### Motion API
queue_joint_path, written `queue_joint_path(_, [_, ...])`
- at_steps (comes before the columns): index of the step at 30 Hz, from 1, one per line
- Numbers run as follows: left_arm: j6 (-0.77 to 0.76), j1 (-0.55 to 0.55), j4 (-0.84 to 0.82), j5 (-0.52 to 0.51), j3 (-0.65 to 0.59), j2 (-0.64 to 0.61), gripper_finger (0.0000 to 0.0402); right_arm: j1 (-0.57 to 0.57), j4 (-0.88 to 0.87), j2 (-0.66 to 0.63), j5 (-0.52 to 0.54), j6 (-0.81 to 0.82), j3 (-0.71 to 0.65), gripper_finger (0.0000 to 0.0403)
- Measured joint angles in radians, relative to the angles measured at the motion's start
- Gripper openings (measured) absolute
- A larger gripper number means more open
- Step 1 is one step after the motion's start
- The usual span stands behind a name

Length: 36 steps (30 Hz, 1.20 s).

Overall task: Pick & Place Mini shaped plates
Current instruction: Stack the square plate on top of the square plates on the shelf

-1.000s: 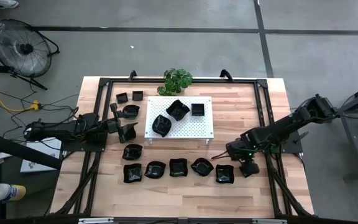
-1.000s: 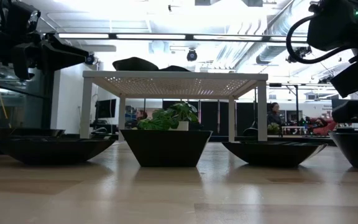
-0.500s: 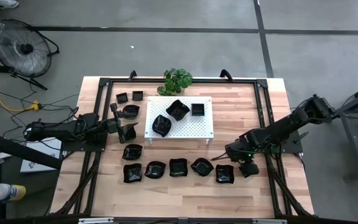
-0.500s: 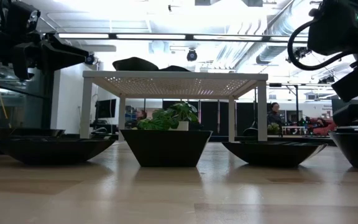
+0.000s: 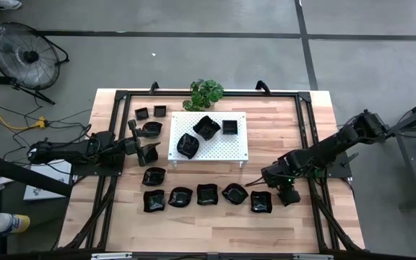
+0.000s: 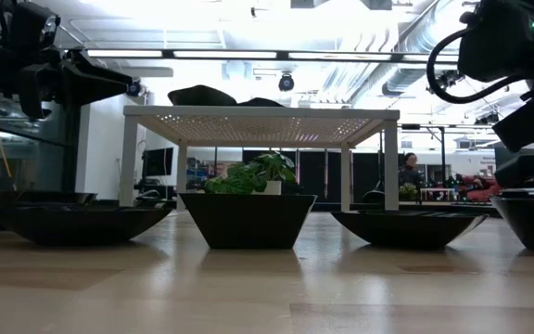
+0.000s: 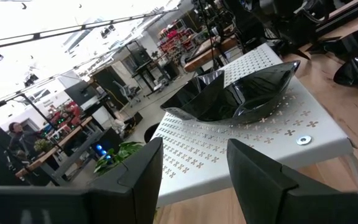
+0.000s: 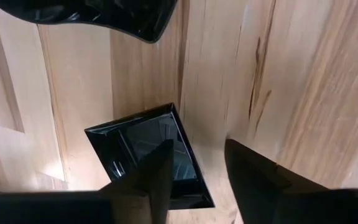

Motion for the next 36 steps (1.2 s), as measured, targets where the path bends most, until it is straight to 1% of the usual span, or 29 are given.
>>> queue_joint_path(4, [0.000,0.000,0.000,0.000,0.000,0.000,0.0175,0.000,-0.002,0.000,-0.002,0.001,0.000,0.0099])
queue_joint_path(8, [0.000,0.000,0.000,0.000,0.000,0.000,0.0175,0.000,-0.003,0.000,-0.009,0.001,0.000,0.0076])
queue_joint_path(22, [0.000,0.000,0.000,-0.004,0.000,0.000,0.0175,0.000,-0.006,0.000,-0.011,0.003,0.000,0.0023])
queue_joint_path(26, [0.000,0.000,0.000,-0.004,0.000,0.000,0.0175,0.000,-0.005,0.000,-0.019,0.045,0.000,0.0006])
queue_joint_path(32, [0.000,0.000,0.000,-0.004,0.000,0.000,0.0175,0.000,0.017,-0.004,-0.050,0.114,0.000,0.0007])
queue_joint_path(36, [0.000,0.000,0.000,-0.004,0.000,0.000,0.0175,0.000,0.025,-0.030,-0.057,0.156,0.003,0.0003])
